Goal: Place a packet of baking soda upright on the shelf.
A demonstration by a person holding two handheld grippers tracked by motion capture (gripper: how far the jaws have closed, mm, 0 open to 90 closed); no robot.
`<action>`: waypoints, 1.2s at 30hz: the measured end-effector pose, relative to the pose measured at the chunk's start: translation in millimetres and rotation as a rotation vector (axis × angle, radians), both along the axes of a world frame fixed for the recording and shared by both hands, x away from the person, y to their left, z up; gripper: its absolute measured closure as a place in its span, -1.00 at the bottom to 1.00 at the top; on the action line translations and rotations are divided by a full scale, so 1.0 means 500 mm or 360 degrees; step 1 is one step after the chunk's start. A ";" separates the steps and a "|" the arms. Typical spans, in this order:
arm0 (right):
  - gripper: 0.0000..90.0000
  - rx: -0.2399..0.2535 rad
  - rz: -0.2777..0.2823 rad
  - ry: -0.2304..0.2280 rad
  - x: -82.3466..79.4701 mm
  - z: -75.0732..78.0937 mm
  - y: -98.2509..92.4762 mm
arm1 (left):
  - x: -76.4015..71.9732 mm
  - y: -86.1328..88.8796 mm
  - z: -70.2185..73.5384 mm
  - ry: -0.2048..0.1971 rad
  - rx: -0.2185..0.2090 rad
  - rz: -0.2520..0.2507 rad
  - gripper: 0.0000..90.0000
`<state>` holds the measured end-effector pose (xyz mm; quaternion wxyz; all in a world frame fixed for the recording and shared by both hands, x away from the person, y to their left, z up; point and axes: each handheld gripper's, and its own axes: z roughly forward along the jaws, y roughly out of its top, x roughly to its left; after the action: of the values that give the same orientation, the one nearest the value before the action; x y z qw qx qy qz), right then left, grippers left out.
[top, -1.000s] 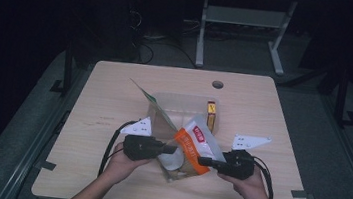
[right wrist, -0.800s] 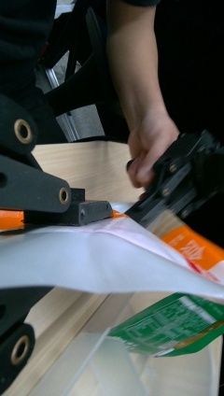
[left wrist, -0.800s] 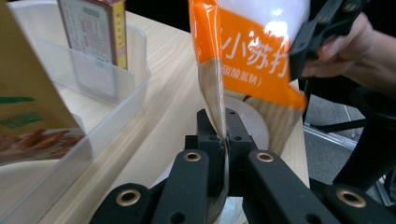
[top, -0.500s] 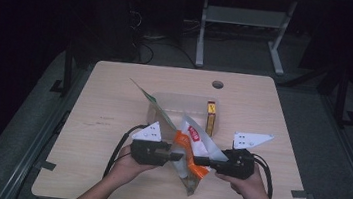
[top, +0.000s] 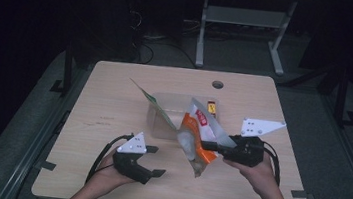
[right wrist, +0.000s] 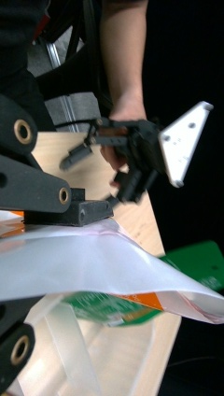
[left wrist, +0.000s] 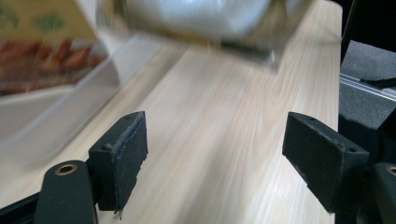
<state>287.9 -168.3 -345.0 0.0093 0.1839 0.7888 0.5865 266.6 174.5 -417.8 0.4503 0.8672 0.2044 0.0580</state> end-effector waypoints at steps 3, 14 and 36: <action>1.00 -0.0019 -0.0038 -0.0007 0.024 0.017 -0.001 | 0.000 0.024 -0.009 0.0020 0.0001 0.0026 -0.55; 1.00 -0.0050 -0.0113 -0.0018 0.108 0.050 0.008 | 0.013 0.063 -0.016 0.0016 -0.0005 0.0127 -0.61; 1.00 -0.0142 -0.0216 0.0043 0.228 0.038 0.015 | 0.019 0.070 -0.028 0.0027 0.0027 0.0110 -0.62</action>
<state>401.8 -160.5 -326.1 0.0466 0.2443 0.7998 0.5463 276.2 209.4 -431.6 0.4389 0.8639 0.2377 0.0679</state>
